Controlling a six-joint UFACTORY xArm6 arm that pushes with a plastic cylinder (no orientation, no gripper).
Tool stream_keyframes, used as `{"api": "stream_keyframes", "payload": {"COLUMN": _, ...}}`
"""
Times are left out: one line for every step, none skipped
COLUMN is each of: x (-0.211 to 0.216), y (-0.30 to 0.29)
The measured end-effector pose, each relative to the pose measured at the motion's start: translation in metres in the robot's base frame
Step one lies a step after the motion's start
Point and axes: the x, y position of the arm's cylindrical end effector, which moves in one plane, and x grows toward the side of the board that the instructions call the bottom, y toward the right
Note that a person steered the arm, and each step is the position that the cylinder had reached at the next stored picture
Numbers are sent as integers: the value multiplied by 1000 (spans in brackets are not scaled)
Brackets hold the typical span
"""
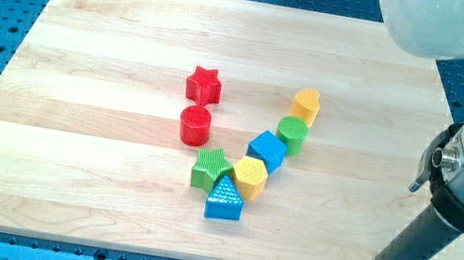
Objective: Place your arm diagonal to the blue triangle
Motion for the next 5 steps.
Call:
{"api": "stream_keyframes", "payload": {"x": 8, "y": -8}}
{"api": "stream_keyframes", "payload": {"x": 7, "y": -9}}
{"api": "stream_keyframes", "payload": {"x": 8, "y": -16}}
{"api": "stream_keyframes", "payload": {"x": 8, "y": -43}}
{"api": "stream_keyframes", "payload": {"x": 8, "y": -72}}
